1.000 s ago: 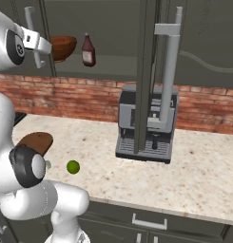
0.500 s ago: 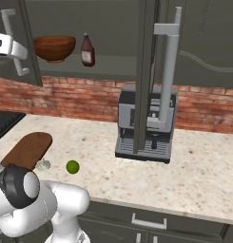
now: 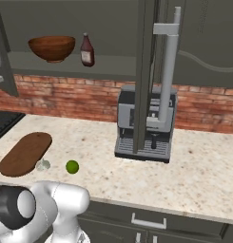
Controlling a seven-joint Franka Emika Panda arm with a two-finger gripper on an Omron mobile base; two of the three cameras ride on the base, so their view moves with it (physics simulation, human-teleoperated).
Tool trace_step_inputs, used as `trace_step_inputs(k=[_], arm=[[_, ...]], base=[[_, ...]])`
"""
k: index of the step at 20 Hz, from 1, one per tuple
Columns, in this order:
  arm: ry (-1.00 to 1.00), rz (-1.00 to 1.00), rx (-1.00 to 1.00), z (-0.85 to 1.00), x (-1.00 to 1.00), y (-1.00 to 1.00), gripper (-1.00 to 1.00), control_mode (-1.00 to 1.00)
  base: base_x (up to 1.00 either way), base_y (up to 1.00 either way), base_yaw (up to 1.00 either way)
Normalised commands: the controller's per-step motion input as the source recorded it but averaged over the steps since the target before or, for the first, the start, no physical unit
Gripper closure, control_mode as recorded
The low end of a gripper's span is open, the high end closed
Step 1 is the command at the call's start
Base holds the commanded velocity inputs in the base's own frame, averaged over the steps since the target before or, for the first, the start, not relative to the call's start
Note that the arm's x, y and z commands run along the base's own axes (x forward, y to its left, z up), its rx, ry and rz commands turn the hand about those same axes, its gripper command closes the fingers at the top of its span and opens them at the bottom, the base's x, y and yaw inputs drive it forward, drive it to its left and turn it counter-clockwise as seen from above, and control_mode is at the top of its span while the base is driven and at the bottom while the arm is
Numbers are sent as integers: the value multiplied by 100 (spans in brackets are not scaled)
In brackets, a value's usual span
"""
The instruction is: Open the cabinet. Place the bowl and condiment on the counter. Then place the lime and garlic on the cutting board.
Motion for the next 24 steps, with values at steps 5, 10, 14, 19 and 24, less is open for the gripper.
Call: trace_step_inputs(k=[5,10,14,19,24], arm=[[-2,0,14,25,-56,-45,-100,-100],[-1,2,37,4,-68,-100,-100,-100],[0,4,43,5,-49,-98,-100,-100],[0,0,35,-6,60,-41,-100,-100],[1,0,24,-6,100,0,-100,-100]], base=[[0,0,0],[0,0,0],[0,0,0],[0,0,0],[0,0,0]])
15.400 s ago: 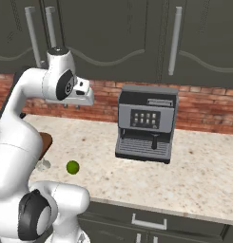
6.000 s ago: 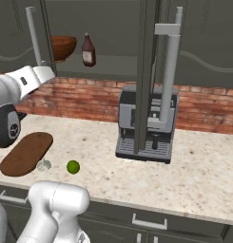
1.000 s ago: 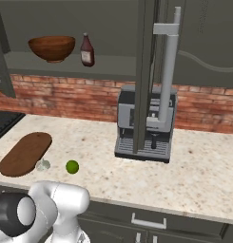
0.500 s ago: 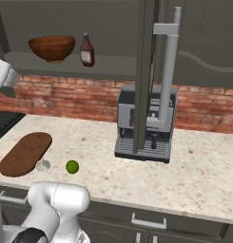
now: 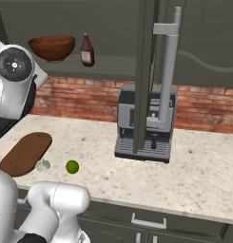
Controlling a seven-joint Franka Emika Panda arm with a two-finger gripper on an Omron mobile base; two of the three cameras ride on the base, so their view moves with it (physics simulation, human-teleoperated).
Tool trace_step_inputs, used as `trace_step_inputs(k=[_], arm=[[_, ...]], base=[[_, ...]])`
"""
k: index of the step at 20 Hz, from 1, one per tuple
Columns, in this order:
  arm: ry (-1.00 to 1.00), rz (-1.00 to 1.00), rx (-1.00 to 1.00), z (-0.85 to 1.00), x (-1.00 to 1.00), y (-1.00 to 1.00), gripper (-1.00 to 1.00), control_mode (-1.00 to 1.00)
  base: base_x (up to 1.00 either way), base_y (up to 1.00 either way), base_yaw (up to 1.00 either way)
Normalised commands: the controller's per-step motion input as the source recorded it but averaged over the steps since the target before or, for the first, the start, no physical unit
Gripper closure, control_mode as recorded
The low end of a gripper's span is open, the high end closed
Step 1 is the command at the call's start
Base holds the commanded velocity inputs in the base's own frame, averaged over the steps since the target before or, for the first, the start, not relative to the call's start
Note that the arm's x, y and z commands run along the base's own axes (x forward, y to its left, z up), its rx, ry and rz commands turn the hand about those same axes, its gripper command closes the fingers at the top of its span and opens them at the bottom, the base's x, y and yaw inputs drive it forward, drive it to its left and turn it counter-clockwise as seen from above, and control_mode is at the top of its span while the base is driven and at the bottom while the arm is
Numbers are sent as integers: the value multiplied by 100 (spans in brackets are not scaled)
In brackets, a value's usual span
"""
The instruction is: Open the cabinet. Place the bowl and condiment on the counter. Then place the lime and garlic on the cutting board.
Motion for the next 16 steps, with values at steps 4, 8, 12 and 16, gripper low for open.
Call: trace_step_inputs(k=[4,8,12,16], arm=[[8,4,16,0,100,3,-100,-100],[16,12,8,-5,100,29,-100,-100],[16,22,0,-4,54,88,-100,-100],[9,29,-2,0,9,100,-100,-100]], base=[[0,0,0],[0,0,0],[0,0,0],[0,0,0]])
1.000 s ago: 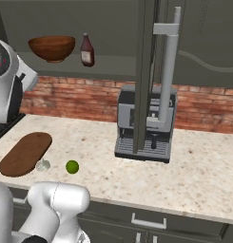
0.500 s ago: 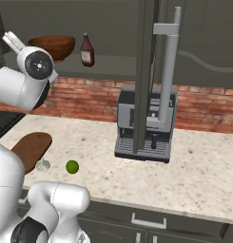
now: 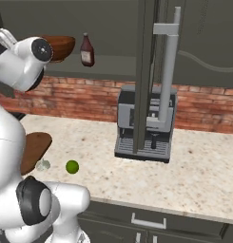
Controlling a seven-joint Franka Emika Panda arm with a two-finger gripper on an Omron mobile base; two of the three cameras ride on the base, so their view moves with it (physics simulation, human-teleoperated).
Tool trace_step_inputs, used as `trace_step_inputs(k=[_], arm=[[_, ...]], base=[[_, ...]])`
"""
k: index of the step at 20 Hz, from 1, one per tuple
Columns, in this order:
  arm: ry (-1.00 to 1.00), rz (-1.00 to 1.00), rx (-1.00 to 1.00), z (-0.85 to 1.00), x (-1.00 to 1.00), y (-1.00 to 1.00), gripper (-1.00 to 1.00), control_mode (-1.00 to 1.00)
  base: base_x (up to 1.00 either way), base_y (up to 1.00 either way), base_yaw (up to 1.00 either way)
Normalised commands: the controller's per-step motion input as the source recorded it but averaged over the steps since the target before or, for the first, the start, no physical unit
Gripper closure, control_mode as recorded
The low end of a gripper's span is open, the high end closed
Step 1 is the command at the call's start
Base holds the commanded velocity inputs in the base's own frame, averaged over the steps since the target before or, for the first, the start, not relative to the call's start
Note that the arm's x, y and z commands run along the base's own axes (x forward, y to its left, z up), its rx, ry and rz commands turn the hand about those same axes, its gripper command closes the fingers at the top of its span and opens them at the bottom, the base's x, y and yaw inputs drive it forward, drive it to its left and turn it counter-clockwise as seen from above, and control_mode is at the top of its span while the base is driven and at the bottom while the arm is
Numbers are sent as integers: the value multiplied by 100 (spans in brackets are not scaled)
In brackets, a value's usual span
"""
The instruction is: Open the cabinet. Place the bowl and condiment on the counter. Then place the lime and garlic on the cutting board.
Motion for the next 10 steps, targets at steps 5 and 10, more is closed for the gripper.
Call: trace_step_inputs(k=[5,10], arm=[[-1,39,-9,0,-41,100,-100,-100],[-13,41,-12,0,-99,100,-100,-100]], base=[[0,0,0],[0,0,0]])
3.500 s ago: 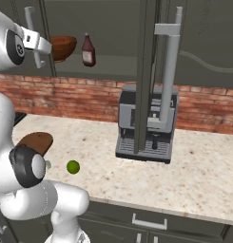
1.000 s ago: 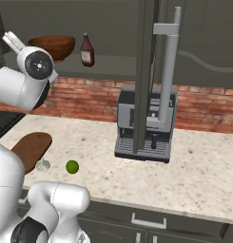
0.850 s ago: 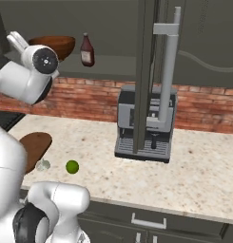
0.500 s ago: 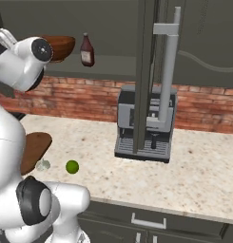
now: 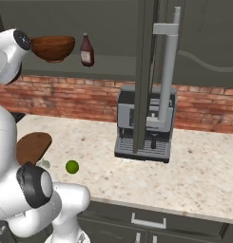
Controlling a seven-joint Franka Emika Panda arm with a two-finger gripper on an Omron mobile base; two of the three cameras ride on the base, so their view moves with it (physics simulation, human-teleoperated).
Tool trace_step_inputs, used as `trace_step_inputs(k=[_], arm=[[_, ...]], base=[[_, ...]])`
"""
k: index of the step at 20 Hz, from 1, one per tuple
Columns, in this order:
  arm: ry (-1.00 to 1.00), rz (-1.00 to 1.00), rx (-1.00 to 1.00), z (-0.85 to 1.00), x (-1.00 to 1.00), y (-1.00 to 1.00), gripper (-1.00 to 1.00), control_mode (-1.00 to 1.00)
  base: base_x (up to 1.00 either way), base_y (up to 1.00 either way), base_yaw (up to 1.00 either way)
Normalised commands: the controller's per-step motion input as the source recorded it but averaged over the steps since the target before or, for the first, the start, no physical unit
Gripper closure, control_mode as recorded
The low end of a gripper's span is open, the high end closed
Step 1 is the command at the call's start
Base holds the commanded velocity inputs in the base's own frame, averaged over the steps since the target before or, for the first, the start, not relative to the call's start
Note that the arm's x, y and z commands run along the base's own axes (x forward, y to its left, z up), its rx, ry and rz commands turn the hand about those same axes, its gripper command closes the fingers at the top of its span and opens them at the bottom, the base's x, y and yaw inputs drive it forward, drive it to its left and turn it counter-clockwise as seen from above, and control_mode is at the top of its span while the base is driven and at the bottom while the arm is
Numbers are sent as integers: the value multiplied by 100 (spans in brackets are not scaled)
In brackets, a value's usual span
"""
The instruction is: Open the cabinet. Place the bowl and condiment on the counter. Then place the lime and garlic on the cutting board.
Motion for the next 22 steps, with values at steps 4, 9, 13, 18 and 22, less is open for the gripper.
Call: trace_step_inputs(k=[4,9,13,18,22], arm=[[-19,37,-20,-5,-100,100,-100,-100],[-19,17,-22,-13,-62,100,-100,-100],[-16,0,-11,0,-23,53,-100,-100],[-10,-5,0,0,-8,-40,-100,-100],[-3,-3,0,0,-2,-100,-100,-100]], base=[[0,0,0],[0,0,0],[0,0,0],[0,0,0],[0,0,0]])
